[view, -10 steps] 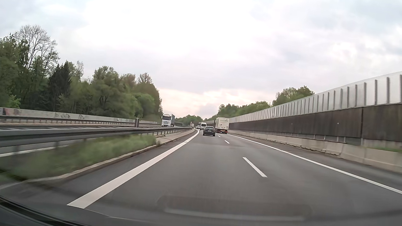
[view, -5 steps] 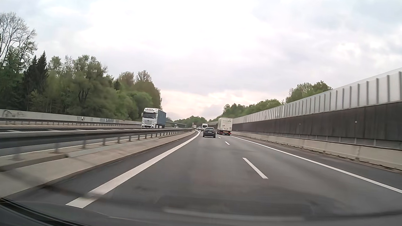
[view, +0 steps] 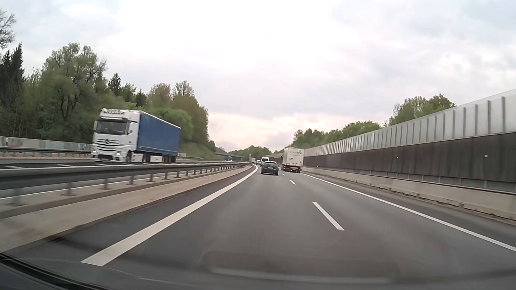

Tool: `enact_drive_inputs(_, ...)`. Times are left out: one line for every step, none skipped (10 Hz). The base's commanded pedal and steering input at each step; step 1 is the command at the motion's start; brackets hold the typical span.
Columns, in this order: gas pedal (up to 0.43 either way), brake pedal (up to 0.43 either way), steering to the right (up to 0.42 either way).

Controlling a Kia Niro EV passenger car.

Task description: Follow the waypoints while adhering to traffic rules and regulations

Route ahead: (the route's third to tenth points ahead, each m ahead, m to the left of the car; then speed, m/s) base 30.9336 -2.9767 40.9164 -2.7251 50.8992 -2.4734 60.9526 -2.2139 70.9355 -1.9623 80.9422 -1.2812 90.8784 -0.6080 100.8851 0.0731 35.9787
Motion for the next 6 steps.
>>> enact_drive_inputs(0.0,0.0,-0.005)
enact_drive_inputs(0.0,0.0,-0.006)
enact_drive_inputs(0.0,0.0,-0.006)
enact_drive_inputs(0.0,0.0,-0.006)
enact_drive_inputs(0.0,0.0,-0.006)
enact_drive_inputs(0.0,0.0,-0.006)
